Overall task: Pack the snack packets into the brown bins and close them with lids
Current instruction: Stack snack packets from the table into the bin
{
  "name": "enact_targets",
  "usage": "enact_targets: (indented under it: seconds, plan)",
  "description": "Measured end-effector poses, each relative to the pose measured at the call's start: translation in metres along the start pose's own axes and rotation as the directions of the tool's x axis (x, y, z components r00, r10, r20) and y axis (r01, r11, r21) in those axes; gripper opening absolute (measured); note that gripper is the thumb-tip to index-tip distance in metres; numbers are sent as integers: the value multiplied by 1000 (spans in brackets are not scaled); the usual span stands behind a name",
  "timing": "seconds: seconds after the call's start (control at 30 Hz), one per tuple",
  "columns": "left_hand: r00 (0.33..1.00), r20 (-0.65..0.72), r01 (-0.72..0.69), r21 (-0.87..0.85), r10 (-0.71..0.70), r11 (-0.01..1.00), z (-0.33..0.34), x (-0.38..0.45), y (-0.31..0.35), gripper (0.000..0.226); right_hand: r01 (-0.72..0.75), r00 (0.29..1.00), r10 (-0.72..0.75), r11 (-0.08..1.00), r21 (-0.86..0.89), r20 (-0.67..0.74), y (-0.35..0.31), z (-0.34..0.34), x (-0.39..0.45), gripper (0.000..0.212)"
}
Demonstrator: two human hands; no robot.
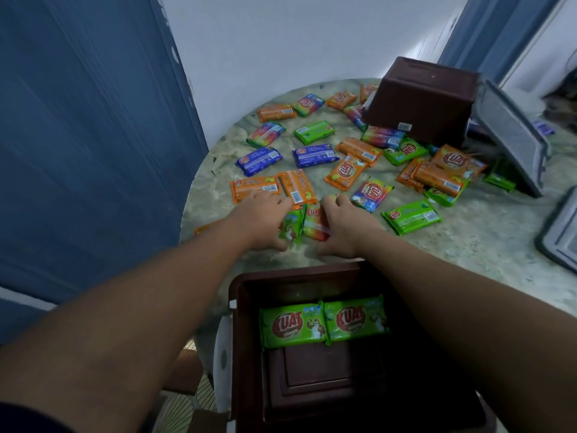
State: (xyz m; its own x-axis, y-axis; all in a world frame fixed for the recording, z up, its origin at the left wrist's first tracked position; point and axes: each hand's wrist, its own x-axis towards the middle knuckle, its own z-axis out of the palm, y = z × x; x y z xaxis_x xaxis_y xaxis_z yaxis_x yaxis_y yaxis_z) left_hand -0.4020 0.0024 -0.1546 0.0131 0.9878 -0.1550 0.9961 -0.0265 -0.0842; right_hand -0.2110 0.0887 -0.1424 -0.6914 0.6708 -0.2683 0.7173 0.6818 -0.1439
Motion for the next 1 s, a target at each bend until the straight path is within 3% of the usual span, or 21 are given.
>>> enact_targets:
  seconds: [0.1,0.27,0.43,0.6,0.7,0.77,0.9,1.0]
  plan:
    - [995,-54,67,-230,-82,971,-10,-4,6,66,14,991,-9,999,38,-130,6,-15,-13,78]
    - [967,-103,174,-390,-231,904,-32,-24,15,70,-12,956,54,989,146,-288,9,-25,-48,68]
    - [938,-194,162,-483,-286,861,-58,-67,40,67,12,927,60,982,190,-371,8,-14,-98,73]
    - [930,-246,130,-474,-272,871,-64,-120,89,69,119,925,-62,984,130,-374,9,11,-145,77]
    - [966,-144,139,-417,-216,898,-46,-142,118,69,183,936,-137,976,117,-323,14,25,-170,77]
    - [984,-61,134,-367,-167,921,-30,-150,134,71,209,958,-187,975,81,-216,17,32,-178,78]
    - [991,92,121,-247,-101,961,0,-155,151,74,264,964,-264,943,-201,26,20,47,-177,77]
    - [984,167,95,-179,-64,979,20,-156,157,86,276,958,-253,940,-202,132,19,66,-176,83]
